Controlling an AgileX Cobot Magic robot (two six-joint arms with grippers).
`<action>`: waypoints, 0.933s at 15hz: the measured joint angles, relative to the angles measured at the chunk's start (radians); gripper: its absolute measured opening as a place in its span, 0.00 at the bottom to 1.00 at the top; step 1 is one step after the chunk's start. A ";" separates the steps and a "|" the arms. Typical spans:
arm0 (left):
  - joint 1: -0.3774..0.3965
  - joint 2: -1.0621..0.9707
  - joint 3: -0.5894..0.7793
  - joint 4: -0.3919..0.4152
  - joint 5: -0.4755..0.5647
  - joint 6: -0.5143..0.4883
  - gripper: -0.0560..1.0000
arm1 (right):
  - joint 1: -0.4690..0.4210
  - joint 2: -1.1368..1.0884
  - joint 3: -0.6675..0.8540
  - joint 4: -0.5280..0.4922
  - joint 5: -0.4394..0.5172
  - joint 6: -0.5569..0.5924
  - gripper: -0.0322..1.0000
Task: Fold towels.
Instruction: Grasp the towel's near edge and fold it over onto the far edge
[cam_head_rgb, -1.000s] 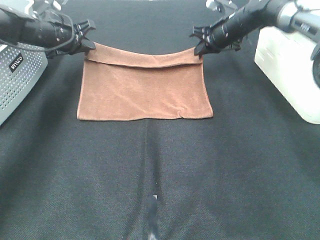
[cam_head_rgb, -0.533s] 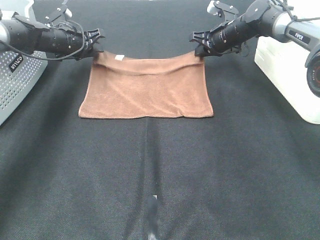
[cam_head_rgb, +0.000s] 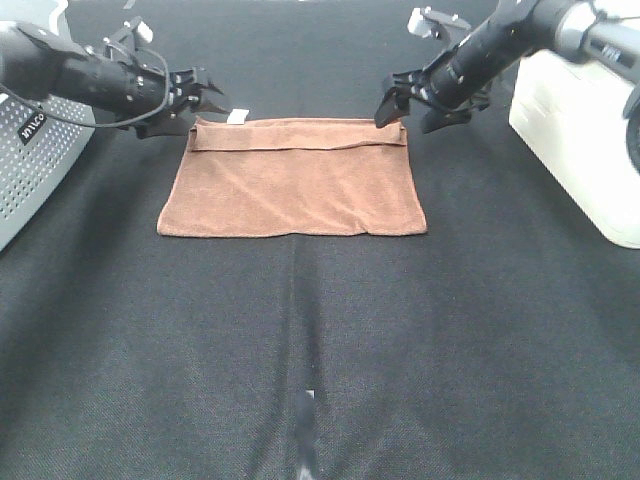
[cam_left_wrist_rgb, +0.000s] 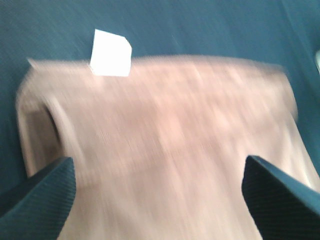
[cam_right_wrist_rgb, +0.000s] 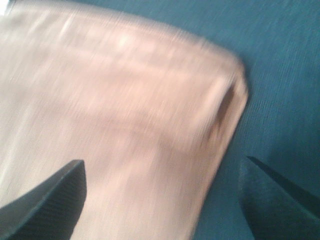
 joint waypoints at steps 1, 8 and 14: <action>0.000 0.000 0.000 0.000 0.000 0.000 0.86 | 0.000 0.000 0.000 0.000 0.000 0.000 0.78; 0.009 -0.047 0.010 0.122 0.310 -0.208 0.86 | 0.000 -0.039 0.000 -0.018 0.263 0.115 0.78; 0.004 -0.306 0.475 0.134 0.184 -0.217 0.86 | 0.000 -0.209 0.302 -0.018 0.260 0.139 0.78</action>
